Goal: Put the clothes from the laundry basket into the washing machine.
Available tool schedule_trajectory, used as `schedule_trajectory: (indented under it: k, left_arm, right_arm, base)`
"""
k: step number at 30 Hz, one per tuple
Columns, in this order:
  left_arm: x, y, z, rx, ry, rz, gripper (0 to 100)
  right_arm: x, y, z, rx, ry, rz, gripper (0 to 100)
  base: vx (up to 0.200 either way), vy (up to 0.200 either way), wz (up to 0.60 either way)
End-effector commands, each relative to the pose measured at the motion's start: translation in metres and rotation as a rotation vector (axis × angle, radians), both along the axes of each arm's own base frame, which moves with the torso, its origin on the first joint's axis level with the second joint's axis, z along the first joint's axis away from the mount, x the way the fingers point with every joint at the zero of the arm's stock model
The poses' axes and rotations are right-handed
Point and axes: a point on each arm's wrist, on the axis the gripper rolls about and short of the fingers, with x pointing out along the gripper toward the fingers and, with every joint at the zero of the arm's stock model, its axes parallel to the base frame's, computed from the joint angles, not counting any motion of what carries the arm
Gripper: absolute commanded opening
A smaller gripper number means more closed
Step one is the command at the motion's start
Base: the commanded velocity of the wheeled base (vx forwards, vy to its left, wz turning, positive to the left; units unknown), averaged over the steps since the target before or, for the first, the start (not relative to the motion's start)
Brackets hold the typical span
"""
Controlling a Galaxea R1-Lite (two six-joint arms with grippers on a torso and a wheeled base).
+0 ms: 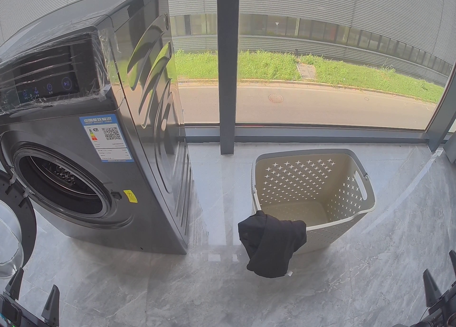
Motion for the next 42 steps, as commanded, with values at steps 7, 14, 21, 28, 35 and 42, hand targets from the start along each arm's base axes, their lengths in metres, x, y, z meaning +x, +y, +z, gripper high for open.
schedule_trajectory:
  k: [7,14,21,28,35,42]
  left_arm:
    - [0.0,0.0,-0.005,0.01,-0.001,-0.005,100]
    - [0.0,0.0,-0.005,-0.001,-0.001,0.001,100]
    - [0.0,0.0,-0.005,0.004,-0.001,0.0,100]
    - [0.0,0.0,-0.005,-0.001,-0.001,-0.002,100]
    - [0.0,0.0,-0.005,0.005,-0.001,-0.002,100]
    - [0.0,0.0,-0.005,0.001,-0.001,0.001,100]
  right_arm:
    - [0.024,0.004,0.065,0.047,0.151,0.29,100]
    - [0.097,0.022,0.068,0.034,0.448,0.413,100]
    - [0.156,0.047,0.058,0.037,0.519,0.483,100]
    - [0.2,0.063,0.036,0.056,0.59,0.477,100]
    - [0.223,0.077,0.021,0.043,0.616,0.494,100]
    - [0.233,0.085,0.013,0.032,0.629,0.492,100]
  base:
    - [0.0,0.0,0.0]
    - [0.0,0.0,0.0]
    - [0.0,0.0,0.0]
    - [0.0,0.0,0.0]
    - [0.0,0.0,0.0]
    - [0.0,-0.171,0.0]
